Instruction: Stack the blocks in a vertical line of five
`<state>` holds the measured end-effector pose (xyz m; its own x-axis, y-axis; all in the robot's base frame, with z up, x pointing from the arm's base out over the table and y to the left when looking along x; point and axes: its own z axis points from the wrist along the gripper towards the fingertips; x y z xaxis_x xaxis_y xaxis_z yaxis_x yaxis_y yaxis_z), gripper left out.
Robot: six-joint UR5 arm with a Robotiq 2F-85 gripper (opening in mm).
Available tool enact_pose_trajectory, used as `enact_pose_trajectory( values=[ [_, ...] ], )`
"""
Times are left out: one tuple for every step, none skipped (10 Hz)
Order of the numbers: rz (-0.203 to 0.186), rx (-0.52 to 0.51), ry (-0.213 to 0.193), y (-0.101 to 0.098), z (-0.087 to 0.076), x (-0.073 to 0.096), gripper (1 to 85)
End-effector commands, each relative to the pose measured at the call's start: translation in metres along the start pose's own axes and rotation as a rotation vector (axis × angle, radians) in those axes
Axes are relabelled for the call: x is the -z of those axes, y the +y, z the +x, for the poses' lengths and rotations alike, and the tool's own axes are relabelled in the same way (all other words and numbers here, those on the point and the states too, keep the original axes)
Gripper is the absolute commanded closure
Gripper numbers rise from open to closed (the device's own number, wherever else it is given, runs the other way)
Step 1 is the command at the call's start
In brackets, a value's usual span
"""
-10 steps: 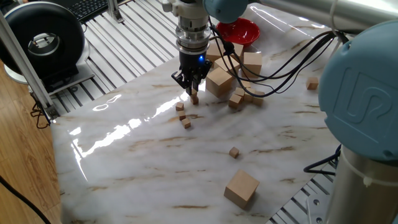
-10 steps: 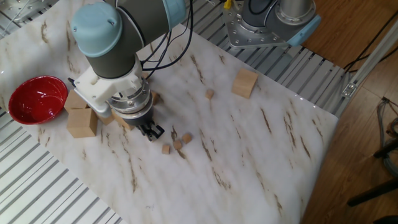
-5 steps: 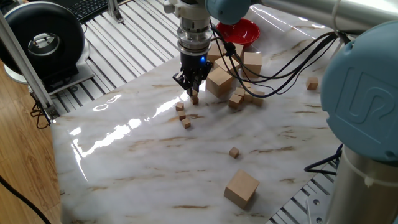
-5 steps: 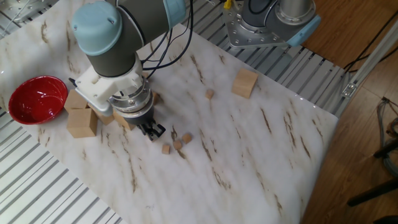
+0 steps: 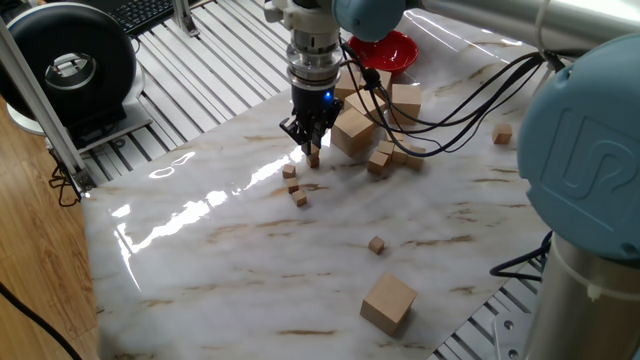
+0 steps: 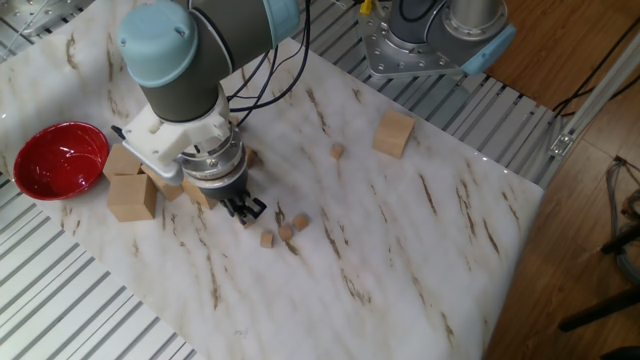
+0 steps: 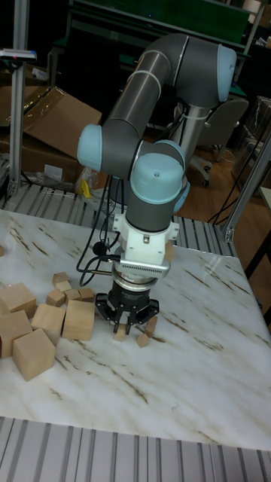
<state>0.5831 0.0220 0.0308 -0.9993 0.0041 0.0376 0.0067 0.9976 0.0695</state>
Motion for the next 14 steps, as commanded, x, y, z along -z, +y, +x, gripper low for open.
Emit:
enact_pose_trajectory(
  values=[
    [-0.012, -0.002, 0.0, 0.0018, 0.0, 0.0011, 82.0],
    [-0.012, 0.005, 0.0, 0.0016, 0.0002, 0.001, 81.3],
    [-0.014, 0.008, 0.0, 0.0017, 0.0006, 0.0008, 80.7],
    [-0.019, 0.011, 0.0, 0.0027, 0.0008, 0.0003, 79.7],
    [-0.025, 0.01, 0.002, 0.0043, 0.0012, 0.0003, 78.7],
    [-0.025, 0.013, 0.002, 0.0041, 0.0012, 0.0005, 78.3],
    [-0.026, 0.019, 0.008, 0.0035, 0.0024, 0.0013, 77.0],
    [-0.028, 0.028, 0.017, 0.0027, 0.0045, 0.002, 75.7],
    [-0.019, 0.034, 0.017, 0.0004, 0.0044, 0.0016, 75.0],
    [-0.019, 0.034, 0.017, 0.0007, 0.0045, 0.0011, 75.0],
    [-0.019, 0.035, 0.015, 0.0008, 0.0041, 0.0009, 75.0],
    [-0.017, 0.035, 0.014, 0.0004, 0.0037, 0.0008, 75.0],
    [-0.016, 0.038, 0.014, 0.0, 0.0037, 0.0006, 74.7],
    [-0.016, 0.04, 0.014, 0.0, 0.0037, 0.0005, 74.3]
  ],
)
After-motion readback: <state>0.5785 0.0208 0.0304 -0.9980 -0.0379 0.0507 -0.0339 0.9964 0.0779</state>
